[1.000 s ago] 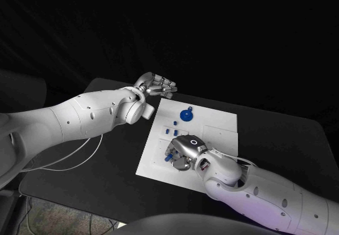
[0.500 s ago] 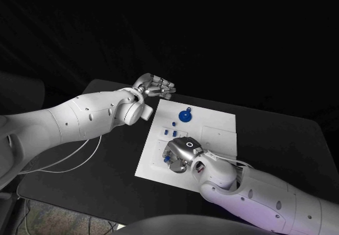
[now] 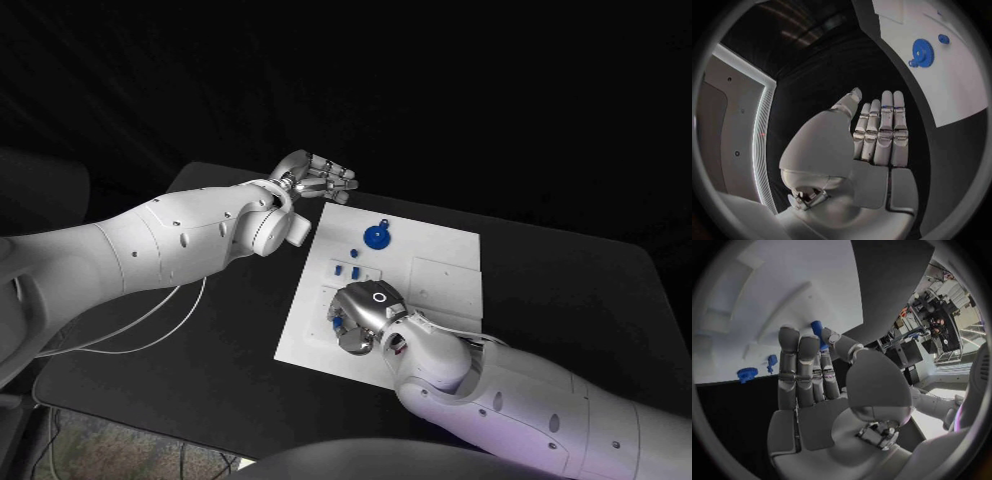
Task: Assemble the parts on the task board
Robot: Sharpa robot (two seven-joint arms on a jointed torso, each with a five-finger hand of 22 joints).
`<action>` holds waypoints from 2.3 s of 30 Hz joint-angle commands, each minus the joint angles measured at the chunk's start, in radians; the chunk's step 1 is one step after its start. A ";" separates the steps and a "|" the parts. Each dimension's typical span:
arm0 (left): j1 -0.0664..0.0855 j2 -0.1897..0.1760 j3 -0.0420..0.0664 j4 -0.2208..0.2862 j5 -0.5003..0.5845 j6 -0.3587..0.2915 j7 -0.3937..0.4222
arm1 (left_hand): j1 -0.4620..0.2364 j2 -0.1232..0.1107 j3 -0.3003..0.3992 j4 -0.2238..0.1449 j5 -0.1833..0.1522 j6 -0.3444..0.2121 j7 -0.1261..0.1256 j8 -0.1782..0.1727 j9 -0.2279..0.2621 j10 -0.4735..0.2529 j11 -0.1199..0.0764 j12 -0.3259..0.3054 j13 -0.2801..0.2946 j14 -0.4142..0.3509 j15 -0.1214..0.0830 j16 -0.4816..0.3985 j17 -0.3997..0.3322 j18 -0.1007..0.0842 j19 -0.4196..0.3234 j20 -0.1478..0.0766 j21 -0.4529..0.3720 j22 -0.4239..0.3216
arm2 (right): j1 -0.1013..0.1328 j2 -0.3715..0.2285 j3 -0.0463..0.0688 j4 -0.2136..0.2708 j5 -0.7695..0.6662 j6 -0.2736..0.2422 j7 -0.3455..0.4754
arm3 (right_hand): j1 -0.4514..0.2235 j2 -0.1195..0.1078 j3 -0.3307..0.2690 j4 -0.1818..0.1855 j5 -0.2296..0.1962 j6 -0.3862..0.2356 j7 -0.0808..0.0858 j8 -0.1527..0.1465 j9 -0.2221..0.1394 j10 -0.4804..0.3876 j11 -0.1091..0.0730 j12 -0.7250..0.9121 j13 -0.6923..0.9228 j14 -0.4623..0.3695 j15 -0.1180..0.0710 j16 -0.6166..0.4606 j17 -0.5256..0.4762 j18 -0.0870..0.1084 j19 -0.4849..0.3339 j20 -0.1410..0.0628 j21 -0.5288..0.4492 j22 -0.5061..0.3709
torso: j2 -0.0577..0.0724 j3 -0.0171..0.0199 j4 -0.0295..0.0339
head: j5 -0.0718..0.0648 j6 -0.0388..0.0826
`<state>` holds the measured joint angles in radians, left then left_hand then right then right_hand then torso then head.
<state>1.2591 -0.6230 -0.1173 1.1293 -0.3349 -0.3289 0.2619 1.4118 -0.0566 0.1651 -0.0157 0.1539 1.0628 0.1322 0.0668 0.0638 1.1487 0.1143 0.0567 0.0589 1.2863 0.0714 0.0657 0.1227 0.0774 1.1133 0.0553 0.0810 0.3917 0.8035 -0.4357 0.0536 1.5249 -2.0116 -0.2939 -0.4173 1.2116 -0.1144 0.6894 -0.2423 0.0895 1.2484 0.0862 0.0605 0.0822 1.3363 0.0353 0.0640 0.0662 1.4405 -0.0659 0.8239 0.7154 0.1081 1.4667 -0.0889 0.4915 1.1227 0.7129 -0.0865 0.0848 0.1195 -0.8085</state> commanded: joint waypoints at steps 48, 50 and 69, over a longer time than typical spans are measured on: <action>0.000 -0.042 -0.003 0.012 0.011 -0.010 0.065 | -0.004 0.008 -0.002 0.011 -0.001 0.002 -0.001 -0.004 0.000 0.031 -0.011 0.001 -0.001 0.021 -0.007 -0.002 0.007 -0.020 0.003 -0.005 -0.007 -0.010 | -0.011 -0.279 0.173 0.152 0.527 -0.135 0.174 | -0.021 -0.037 -0.335 0.201 -0.024 -0.111 0.000 0.009 0.008 0.056 -0.033 0.118 0.042 0.006 -0.008 0.022 -0.019 0.012 0.043 0.000 0.007 -0.057 | -0.007 -0.0043 -0.0168 | -0.051 0.018; 0.000 -0.049 -0.003 0.015 0.020 -0.015 0.080 | -0.005 0.008 0.001 0.012 -0.001 0.003 -0.002 -0.004 0.000 0.042 -0.014 0.001 -0.001 0.027 -0.009 -0.002 0.008 -0.022 0.004 -0.007 -0.005 -0.011 | -0.011 -0.317 0.194 0.155 0.598 -0.089 0.173 | -0.003 0.001 -0.432 0.179 -0.013 -0.089 -0.010 -0.005 0.041 0.030 -0.052 0.199 0.189 0.005 -0.027 0.017 -0.017 -0.028 0.041 -0.034 0.000 -0.062 | -0.009 -0.0040 -0.0202 | -0.056 0.014; -0.016 -0.075 -0.003 0.034 0.102 0.002 0.116 | -0.030 0.005 0.017 0.042 0.005 0.000 -0.004 -0.004 0.000 0.064 -0.023 0.001 -0.001 0.064 -0.021 -0.003 0.022 -0.030 0.028 -0.025 0.015 0.004 | -0.010 -0.450 0.256 0.122 0.873 0.295 -0.243 | -0.166 -0.025 -0.346 0.341 -0.041 -0.072 -0.048 0.006 0.303 -0.028 -0.081 0.858 1.050 -0.009 -0.042 0.154 0.141 -0.037 0.045 -0.043 0.132 0.015 | -0.038 -0.0068 -0.0344 | -0.094 -0.002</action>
<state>1.2444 -0.6978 -0.1210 1.1588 -0.2778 -0.3349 0.3462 1.3898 -0.0505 0.1814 0.0232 0.1559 1.0619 0.1258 0.0668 0.0638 1.2172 0.0918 0.0635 0.0589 1.3556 0.0519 0.0651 0.1455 0.0615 1.1469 0.0321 0.0998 0.3962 0.7954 -0.8870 0.3109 1.6496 -1.1994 -0.0946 -0.5680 1.0460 -0.1332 0.3440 0.0969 0.0503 1.1762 0.0424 0.0665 0.3810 1.3044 -0.0457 0.9161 1.1125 1.4339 -0.1070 0.9738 0.8548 0.0847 1.4660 -0.1261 0.6226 1.1368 0.6828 -0.0908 0.0532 0.0290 -0.8083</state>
